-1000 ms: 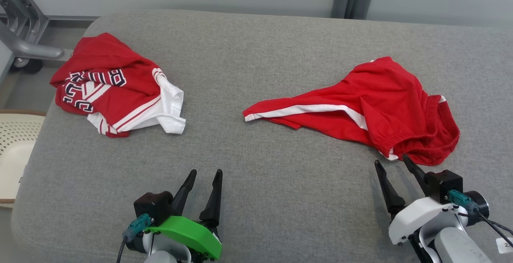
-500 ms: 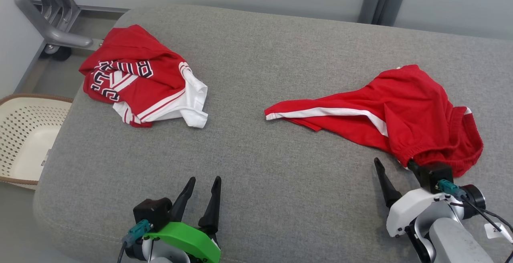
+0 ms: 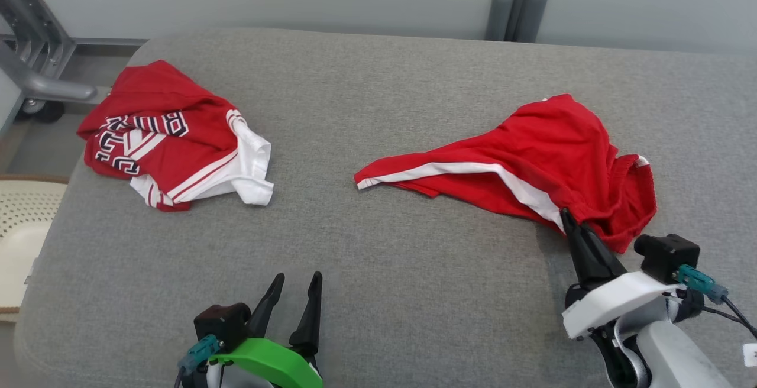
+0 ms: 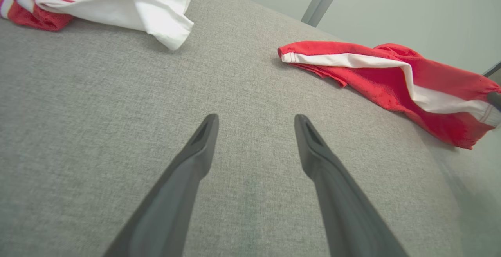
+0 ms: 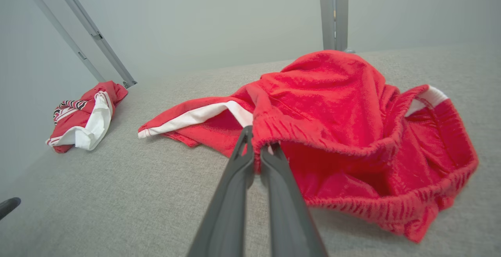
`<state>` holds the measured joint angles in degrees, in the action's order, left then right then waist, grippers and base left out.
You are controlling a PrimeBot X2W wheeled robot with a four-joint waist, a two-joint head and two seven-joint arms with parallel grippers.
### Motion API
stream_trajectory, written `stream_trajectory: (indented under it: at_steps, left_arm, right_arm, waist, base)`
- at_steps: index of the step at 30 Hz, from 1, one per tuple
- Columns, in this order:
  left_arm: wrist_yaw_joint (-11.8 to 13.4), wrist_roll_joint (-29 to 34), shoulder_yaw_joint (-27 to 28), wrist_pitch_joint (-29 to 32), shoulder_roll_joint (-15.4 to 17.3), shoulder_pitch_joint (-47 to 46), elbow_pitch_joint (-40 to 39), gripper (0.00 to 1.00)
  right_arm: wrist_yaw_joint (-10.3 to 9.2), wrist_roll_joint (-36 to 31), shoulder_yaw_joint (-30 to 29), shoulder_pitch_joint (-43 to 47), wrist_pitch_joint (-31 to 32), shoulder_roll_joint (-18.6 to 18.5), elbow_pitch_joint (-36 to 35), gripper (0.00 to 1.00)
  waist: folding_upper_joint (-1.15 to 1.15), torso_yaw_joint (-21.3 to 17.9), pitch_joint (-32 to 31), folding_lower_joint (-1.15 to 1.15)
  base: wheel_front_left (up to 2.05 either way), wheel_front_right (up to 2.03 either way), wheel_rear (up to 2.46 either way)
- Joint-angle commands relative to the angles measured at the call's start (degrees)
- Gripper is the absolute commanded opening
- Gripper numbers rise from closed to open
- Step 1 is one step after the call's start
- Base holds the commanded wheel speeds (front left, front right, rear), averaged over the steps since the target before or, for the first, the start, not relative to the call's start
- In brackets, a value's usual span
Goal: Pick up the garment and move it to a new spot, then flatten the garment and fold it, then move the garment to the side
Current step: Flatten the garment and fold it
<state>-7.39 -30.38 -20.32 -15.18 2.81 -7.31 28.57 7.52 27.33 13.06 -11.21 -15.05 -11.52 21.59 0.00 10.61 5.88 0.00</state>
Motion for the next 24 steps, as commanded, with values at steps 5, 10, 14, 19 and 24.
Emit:
stream_trajectory:
  at_steps: [5, 10, 14, 19, 24]
  left_arm:
    - [-0.1, 0.1, 0.3, 0.0, 0.2, 1.0, -0.1, 1.0]
    - [-0.1, -0.3, 0.0, 0.0, 0.2, 0.6, 0.2, 1.0]
    - [-0.1, -0.4, -0.6, 0.0, 0.2, 0.0, 0.5, 1.0]
    - [-0.1, -0.2, -0.7, 0.0, 0.2, -0.3, 0.7, 1.0]
    - [-0.1, -0.1, -0.8, 0.0, 0.2, -0.3, 0.9, 1.0]
  right_arm:
    - [-0.05, 7.0, -1.8, 3.5, -0.2, -3.2, -2.5, 0.0]
    - [-0.05, 12.5, -0.1, 5.2, 1.4, -6.3, -0.7, 0.0]
    - [-0.04, 14.4, 1.2, 5.8, 3.0, -8.5, 1.8, 0.0]
    - [-0.04, 13.9, 1.6, 5.9, 3.2, -11.3, 5.6, 0.0]
    - [-0.05, 9.1, -0.6, 3.5, 1.3, -11.9, 12.5, 1.0]
  waist:
    - [0.0, -5.9, -1.7, 0.0]
    - [0.0, -8.5, -1.6, 0.0]
    - [0.0, -8.9, -1.4, 0.0]
    - [0.0, -8.0, -1.5, 0.0]
    - [0.0, -7.1, -1.7, 0.0]
  base:
    - [0.0, 0.0, 0.0]
    - [0.0, 0.0, 0.0]
    - [0.0, 0.0, 0.0]
    - [0.0, 0.0, 0.0]
    - [0.0, 0.0, 0.0]
